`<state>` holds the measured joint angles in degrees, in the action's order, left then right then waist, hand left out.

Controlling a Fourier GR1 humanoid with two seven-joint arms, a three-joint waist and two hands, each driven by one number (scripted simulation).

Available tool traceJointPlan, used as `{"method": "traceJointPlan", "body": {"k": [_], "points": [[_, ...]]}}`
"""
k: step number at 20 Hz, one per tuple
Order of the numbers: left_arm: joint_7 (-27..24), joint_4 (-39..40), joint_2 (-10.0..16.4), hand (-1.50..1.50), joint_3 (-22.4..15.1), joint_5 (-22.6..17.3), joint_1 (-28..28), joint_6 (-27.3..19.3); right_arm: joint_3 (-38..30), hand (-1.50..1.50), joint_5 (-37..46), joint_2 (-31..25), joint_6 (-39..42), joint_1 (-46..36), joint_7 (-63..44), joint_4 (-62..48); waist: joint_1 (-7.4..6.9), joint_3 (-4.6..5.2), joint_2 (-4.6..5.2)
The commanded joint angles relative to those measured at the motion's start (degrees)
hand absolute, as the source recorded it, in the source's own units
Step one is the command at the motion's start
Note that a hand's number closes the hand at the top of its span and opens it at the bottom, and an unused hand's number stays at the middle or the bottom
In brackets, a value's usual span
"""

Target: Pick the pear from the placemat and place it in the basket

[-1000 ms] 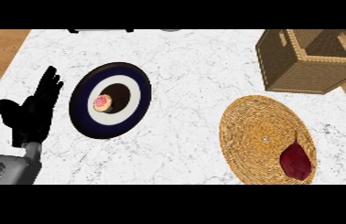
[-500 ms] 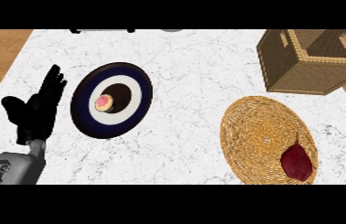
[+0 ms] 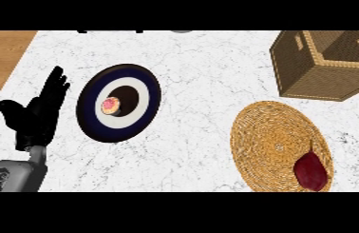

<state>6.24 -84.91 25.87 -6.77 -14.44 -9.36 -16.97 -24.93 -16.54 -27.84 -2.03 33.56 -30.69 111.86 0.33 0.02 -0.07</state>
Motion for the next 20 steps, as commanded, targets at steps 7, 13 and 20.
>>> {"method": "traceJointPlan", "body": {"k": [7,13,20], "points": [[-1.3,2.4,-3.8,0.0,2.1,3.6,-0.6,3.1,6.0,-1.5,11.5,12.0,-1.1,-6.0,6.8,-5.2,-0.06,-0.02,0.05],[3.2,0.8,-4.9,0.0,3.7,5.8,-2.0,2.9,7.4,-1.5,18.4,16.4,-4.8,-8.3,9.7,-6.1,-0.1,-0.02,0.03],[3.1,-1.9,-5.7,0.0,6.2,6.9,0.5,5.1,6.9,-1.5,22.8,19.5,-5.6,-10.4,17.1,-15.0,-0.21,-0.04,0.04]]}}
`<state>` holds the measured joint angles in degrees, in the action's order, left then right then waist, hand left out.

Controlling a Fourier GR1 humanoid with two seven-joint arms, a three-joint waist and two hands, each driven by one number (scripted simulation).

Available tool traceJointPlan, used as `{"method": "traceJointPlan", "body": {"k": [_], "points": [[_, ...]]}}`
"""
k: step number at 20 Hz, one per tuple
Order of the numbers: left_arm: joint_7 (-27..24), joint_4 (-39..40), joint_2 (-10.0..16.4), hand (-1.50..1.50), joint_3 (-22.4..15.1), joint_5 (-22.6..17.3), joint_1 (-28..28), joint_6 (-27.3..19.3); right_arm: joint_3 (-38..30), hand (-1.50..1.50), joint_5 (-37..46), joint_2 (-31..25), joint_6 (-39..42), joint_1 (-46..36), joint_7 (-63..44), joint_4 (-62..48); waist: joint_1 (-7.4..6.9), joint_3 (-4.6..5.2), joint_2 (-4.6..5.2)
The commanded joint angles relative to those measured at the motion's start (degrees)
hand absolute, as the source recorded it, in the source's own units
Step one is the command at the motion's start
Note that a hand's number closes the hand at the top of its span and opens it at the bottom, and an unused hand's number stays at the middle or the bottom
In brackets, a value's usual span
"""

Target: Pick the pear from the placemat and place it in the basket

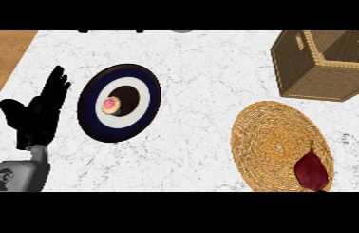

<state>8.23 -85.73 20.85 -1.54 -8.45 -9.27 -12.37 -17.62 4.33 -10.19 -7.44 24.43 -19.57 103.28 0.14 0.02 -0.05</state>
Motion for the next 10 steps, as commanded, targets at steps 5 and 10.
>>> {"method": "traceJointPlan", "body": {"k": [5,10], "points": [[-3.5,5.2,-2.8,0.0,2.6,2.3,-0.9,2.7,3.7,-1.5,6.4,6.1,-3.1,-2.7,-0.9,1.9,0.04,0.0,0.05],[0.4,4.7,-4.8,0.0,2.7,5.5,-5.4,1.0,1.8,-1.5,6.0,6.3,-0.4,-0.3,1.7,0.5,0.28,-0.01,0.04]]}}
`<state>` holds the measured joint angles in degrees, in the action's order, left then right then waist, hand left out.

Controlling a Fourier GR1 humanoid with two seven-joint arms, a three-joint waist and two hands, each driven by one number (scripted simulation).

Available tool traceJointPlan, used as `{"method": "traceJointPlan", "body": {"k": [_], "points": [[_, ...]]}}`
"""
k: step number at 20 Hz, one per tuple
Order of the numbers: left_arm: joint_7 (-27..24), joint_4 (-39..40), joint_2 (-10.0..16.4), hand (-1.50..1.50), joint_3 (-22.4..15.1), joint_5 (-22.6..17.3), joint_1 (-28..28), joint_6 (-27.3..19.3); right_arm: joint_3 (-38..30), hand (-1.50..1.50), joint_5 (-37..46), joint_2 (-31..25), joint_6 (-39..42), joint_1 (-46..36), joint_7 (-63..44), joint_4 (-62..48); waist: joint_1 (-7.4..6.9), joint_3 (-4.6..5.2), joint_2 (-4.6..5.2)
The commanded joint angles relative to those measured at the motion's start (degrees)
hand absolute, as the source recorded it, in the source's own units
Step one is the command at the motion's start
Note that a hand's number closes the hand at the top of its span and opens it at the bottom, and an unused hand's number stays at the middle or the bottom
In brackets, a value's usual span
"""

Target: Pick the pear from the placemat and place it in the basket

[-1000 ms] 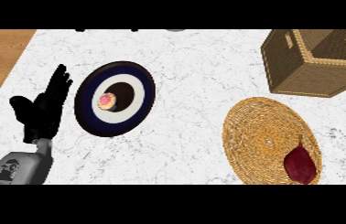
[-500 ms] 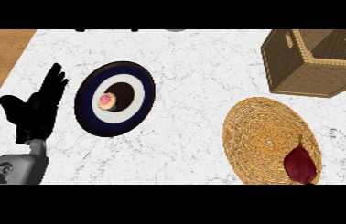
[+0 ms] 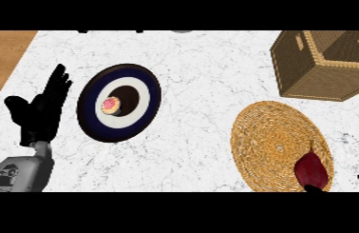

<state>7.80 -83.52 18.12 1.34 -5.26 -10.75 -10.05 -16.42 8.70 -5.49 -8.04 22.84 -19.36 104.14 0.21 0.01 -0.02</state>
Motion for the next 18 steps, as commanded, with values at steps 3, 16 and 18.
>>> {"method": "traceJointPlan", "body": {"k": [3,16,18], "points": [[-0.7,2.1,1.0,0.0,3.5,-1.3,-0.2,4.3,-1.3,-1.5,2.3,-0.2,-1.9,-8.0,2.8,-11.3,-0.27,-0.02,0.04],[-1.0,0.9,-2.3,0.0,5.5,3.1,0.5,4.9,0.9,-1.5,6.9,2.1,-0.3,-5.3,-0.8,-8.0,-0.06,0.0,0.01],[-1.8,-1.8,-3.1,0.0,4.9,2.5,4.1,5.6,-1.8,-1.5,5.4,0.3,-0.9,-10.0,2.0,-15.0,-0.27,-0.01,0.01]]}}
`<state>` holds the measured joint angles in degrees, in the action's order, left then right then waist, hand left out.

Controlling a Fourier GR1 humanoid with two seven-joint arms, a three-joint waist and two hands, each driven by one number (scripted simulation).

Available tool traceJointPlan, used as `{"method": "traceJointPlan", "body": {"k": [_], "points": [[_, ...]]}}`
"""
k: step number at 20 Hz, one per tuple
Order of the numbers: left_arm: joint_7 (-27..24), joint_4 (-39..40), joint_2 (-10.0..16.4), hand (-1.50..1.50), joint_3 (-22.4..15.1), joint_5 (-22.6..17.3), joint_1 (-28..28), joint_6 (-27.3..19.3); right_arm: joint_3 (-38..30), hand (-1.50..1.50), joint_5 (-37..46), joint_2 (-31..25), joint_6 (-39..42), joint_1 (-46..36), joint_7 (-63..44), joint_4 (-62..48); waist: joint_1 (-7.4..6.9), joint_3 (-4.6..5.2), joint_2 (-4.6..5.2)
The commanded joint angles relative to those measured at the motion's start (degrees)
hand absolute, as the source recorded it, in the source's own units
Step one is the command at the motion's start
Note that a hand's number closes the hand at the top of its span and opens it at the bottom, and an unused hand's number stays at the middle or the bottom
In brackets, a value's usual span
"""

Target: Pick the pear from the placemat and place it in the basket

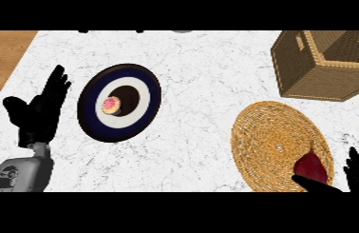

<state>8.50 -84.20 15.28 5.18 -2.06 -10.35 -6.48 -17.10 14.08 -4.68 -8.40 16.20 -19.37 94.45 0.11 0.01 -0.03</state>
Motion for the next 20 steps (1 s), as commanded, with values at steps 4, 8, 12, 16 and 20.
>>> {"method": "traceJointPlan", "body": {"k": [4,8,12,16,20], "points": [[2.2,-2.0,-0.3,0.0,1.7,0.3,-1.1,1.3,0.5,-1.5,2.1,-1.1,-0.2,-5.8,0.9,-7.4,-0.09,-0.02,0.03],[-1.3,-0.5,-2.2,0.0,0.6,1.7,0.9,1.0,0.9,-1.5,3.0,0.4,-2.5,-9.3,0.4,-11.9,-0.22,-0.02,0.07],[-0.1,2.7,-1.7,0.0,1.5,1.9,-3.7,1.1,0.5,-1.5,1.3,-1.1,0.7,-7.9,5.1,-15.0,0.03,-0.03,0.12],[1.3,2.7,-1.4,0.0,1.8,1.7,-3.8,1.1,4.6,1.5,1.8,-1.0,5.2,-5.8,10.0,-14.9,-0.05,-0.05,0.13],[3.3,-1.6,-1.7,0.0,1.7,1.4,-2.6,0.9,4.0,1.5,1.3,-0.9,4.4,-6.8,8.3,-12.4,-0.08,-0.03,-0.01]]}}
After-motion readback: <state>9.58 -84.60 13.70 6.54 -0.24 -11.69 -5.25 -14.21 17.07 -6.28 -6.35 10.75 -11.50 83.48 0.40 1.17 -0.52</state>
